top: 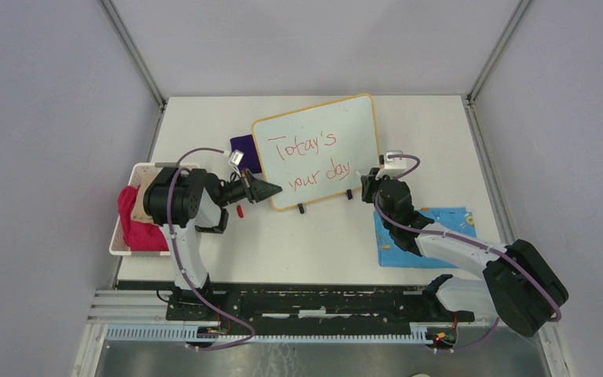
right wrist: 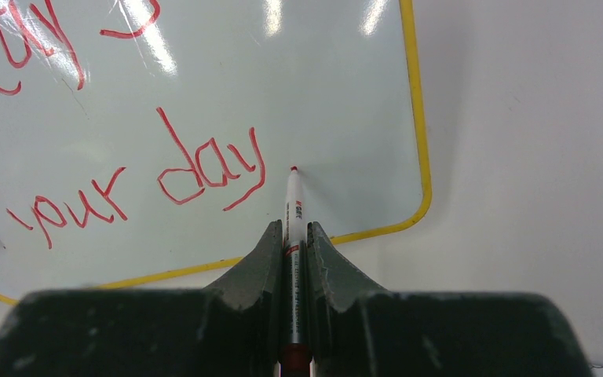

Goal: Write a sentence on the whiteboard

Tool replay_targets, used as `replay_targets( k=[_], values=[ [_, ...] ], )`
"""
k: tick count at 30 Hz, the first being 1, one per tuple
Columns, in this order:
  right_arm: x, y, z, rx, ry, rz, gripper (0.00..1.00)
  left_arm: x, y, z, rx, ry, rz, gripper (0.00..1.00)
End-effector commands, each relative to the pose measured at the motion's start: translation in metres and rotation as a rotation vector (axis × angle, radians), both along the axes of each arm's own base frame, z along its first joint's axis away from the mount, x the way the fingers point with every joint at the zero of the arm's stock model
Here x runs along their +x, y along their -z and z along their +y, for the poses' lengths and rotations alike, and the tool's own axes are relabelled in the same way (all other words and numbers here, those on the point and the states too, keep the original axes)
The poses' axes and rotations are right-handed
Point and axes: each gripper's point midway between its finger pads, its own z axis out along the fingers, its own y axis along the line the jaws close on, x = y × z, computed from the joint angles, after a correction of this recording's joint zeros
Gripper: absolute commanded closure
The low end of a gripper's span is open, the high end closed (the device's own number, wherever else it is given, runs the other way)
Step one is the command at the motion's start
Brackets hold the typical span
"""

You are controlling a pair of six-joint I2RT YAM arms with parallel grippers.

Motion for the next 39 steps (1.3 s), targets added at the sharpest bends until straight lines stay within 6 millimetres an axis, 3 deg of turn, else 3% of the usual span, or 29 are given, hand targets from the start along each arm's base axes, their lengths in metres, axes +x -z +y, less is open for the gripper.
replay_targets(
  k=[1,10,14,23,29,37,39],
  values=[
    [0.006,-0.031,0.001,0.045,0.007,-0.071,1.00,0.003,-0.012,0.001,-0.032,-0.022,-0.071,0.98],
    [-0.004,-0.045,0.001,0.080,-0.022,-0.087,1.00,0.003,-0.011,0.001,-0.032,-0.023,-0.071,0.98],
    [-0.016,-0.045,0.003,0.112,-0.061,-0.075,1.00,0.003,-0.012,0.001,-0.032,-0.024,-0.072,0.98],
    [-0.048,-0.042,-0.012,0.102,-0.109,-0.075,1.00,0.003,-0.018,0.002,-0.030,-0.036,-0.094,0.97],
    [-0.065,-0.033,-0.022,0.060,-0.131,-0.058,1.00,0.001,-0.032,0.004,-0.025,-0.055,-0.146,0.72],
    [-0.076,-0.037,-0.026,0.048,-0.164,-0.078,1.00,-0.005,-0.053,0.006,-0.027,-0.068,-0.210,0.50],
    [-0.077,-0.039,-0.027,0.050,-0.161,-0.085,1.00,-0.006,-0.053,0.006,-0.021,-0.069,-0.205,0.34]
  ],
)
